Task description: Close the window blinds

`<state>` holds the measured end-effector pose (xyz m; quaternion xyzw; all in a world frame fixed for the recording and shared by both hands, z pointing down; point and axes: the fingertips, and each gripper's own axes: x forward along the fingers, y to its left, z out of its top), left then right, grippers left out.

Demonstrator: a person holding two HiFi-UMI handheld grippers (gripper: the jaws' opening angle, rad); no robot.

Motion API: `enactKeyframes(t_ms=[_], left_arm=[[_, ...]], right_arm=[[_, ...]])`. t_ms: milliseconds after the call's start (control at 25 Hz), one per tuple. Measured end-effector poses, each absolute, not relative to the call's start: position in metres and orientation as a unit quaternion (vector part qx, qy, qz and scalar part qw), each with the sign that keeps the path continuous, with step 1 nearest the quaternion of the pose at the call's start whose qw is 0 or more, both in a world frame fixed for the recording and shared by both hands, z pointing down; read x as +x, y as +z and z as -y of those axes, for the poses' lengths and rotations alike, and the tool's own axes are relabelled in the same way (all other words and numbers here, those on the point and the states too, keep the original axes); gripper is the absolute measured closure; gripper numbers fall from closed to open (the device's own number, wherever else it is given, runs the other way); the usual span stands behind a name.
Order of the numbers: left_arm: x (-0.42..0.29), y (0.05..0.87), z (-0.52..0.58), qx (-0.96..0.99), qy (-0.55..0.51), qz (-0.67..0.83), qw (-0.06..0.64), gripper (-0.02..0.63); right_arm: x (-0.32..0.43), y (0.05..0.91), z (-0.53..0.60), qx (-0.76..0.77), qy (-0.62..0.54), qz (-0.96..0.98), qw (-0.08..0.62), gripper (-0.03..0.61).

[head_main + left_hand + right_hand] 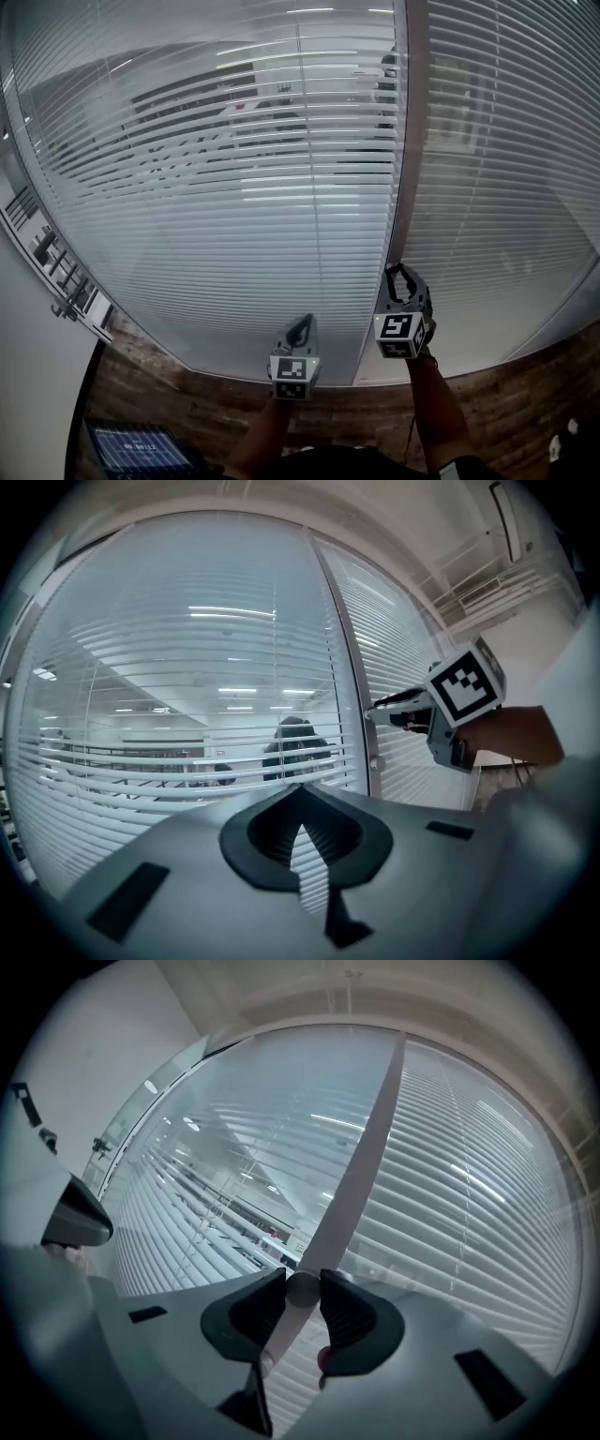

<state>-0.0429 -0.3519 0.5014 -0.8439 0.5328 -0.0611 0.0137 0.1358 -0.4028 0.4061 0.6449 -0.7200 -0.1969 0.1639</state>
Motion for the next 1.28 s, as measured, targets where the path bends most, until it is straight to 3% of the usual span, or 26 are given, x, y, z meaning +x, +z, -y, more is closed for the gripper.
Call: enactKeyframes(t_ms=[320, 1040, 1160, 1280], left_arm=[[-0.044, 0.499, 0.349, -0.844, -0.056, -0.534, 0.011, 0.62], [-0.033, 0.494, 0.343, -0.848, -0.058, -0.526, 0.01, 0.62], [-0.035, 0.499, 0.342, -0.847, -0.062, -0.528, 0.002, 0.62], [-0.037, 0.501, 0.34, -0.846, -0.064, -0.529, 0.003, 0.62]], right_arm=[[0.13, 0.412, 0.402, 0.613, -0.294, 0.684, 0.265, 0.459], [0.126, 0.424, 0.404, 0.521, -0.447, 0.599, 0.412, 0.46], [0.126, 0.425, 0.403, 0.514, -0.457, 0.594, 0.417, 0.459], [0.124, 0.423, 0.399, 0.535, -0.431, 0.62, 0.38, 0.459]])
